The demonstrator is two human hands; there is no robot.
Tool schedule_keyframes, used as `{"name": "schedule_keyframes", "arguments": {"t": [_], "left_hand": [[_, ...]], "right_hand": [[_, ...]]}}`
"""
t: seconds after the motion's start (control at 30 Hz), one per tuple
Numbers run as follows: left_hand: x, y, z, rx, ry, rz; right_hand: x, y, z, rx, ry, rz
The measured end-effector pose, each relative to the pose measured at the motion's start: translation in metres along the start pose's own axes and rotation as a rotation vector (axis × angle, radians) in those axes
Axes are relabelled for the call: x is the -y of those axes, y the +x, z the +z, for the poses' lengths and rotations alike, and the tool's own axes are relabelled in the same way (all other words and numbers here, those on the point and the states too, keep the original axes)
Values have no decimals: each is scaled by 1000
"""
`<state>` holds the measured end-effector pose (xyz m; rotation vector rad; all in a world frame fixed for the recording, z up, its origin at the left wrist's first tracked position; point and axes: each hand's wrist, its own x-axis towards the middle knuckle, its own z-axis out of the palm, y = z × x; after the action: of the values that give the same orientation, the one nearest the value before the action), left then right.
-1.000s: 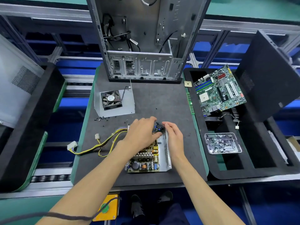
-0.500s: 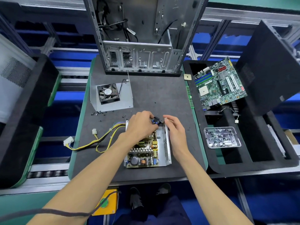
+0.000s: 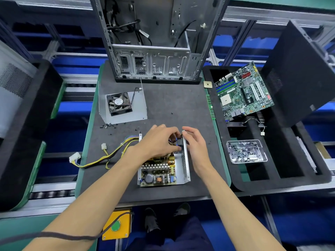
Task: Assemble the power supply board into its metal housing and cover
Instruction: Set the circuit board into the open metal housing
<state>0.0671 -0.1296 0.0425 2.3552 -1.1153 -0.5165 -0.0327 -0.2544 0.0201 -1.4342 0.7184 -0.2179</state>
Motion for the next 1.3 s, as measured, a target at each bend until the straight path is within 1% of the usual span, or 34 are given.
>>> {"name": "schedule_keyframes", "arguments": {"t": [0.13, 0.27, 0.47, 0.57, 0.73, 0.83, 0.9, 0.97, 1.03, 1.07, 1.1, 1.13, 1.2, 1.3], "left_hand": [[-4, 1, 5, -53, 138, 43], [-7, 1, 8, -90, 203, 41], [-17, -2, 10, -97, 293, 16], [-18, -4, 11, -107, 265, 15], [-20, -13, 21, -200, 241, -30], [-21, -16, 23, -183, 272, -37], [-22, -19, 16, -179, 283, -7], [-22, -29, 4, -284, 221, 22], [-16, -43, -11, -477, 169, -33], [-11, -50, -17, -566, 170, -102], [-4, -58, -23, -624, 175, -187], [2, -65, -26, -647, 170, -274], [13, -76, -26, -618, 107, -417], [22, -87, -12, -499, -51, -496]], "right_hand": [[-2, 0, 0, 2, 12, 7], [-3, 1, 1, -6, 31, 17], [-3, 0, 3, -8, 42, -3], [-6, -1, 6, -13, 37, -15], [-8, -3, 12, -53, 28, -47], [-8, -5, 15, -62, 41, -57], [-9, -6, 14, -52, 60, -58], [-9, -6, 13, -35, 62, -61], [-7, -6, 13, -27, 55, -43], [-7, -6, 14, -29, 54, -27], [-6, -6, 14, -36, 60, -10], [-5, -6, 15, -43, 68, 5], [-3, -7, 16, -56, 75, 20], [-1, -7, 16, -68, 54, 12]]}}
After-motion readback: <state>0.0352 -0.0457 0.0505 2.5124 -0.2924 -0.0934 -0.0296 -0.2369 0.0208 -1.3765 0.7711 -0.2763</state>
